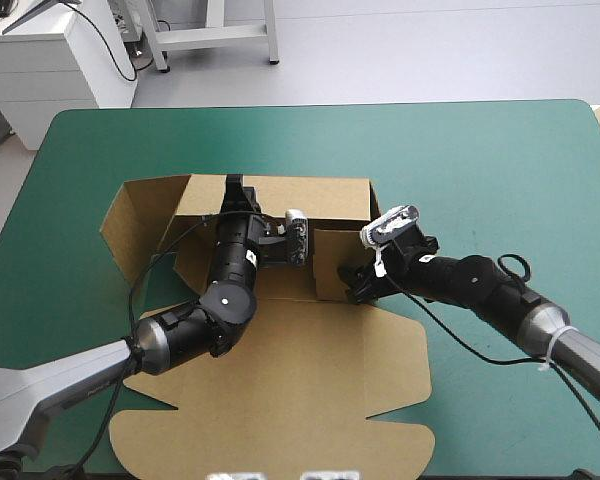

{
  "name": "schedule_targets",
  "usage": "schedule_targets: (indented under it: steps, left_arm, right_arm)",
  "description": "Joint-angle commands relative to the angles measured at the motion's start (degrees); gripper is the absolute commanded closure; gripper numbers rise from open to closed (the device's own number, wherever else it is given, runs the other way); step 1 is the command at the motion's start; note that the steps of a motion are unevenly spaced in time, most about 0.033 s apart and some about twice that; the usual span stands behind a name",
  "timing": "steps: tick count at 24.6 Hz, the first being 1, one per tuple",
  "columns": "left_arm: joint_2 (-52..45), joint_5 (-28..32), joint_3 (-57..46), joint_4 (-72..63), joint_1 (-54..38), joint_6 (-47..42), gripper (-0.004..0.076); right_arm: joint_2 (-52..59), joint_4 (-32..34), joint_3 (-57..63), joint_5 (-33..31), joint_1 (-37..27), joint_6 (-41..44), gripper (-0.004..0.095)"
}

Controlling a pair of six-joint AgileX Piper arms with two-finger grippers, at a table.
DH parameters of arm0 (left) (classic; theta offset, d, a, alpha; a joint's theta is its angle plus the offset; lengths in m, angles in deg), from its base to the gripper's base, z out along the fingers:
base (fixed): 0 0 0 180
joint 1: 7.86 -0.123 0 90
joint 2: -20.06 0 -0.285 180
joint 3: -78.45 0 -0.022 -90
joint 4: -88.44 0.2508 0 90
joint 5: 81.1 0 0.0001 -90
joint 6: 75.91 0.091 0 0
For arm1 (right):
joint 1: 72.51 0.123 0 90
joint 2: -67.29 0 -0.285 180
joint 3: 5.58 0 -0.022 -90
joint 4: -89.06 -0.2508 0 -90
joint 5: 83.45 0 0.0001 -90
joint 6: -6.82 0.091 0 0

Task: Fold the box

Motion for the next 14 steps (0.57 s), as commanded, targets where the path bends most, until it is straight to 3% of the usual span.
schedule_targets:
  steps: [1, 4, 9, 14]
  left_arm:
    - [-2.03, -2.19, 1.84, 5.61, -0.05, -0.47, 0.0731]
    - [-2.03, -2.19, 1.84, 5.61, -0.05, -0.47, 0.0731]
    - [-2.03, -2.19, 1.84, 5.61, -0.05, -0.47, 0.0731]
    - [-2.03, -1.95, 1.84, 5.61, -0.05, -0.47, 0.0731]
  right_arm:
    - [2.11, -3.35, -1.34, 12.32, 3.93, 3.76, 0.0181]
    - [2.01, -3.43, -1.34, 21.61, 7.03, 5.67, 0.0188]
    - [2.01, -2.96, -1.34, 29.82, 8.19, 3.9, 0.0252]
    - [2.01, -2.96, -1.34, 31.22, 8.19, -0.56, 0.0499]
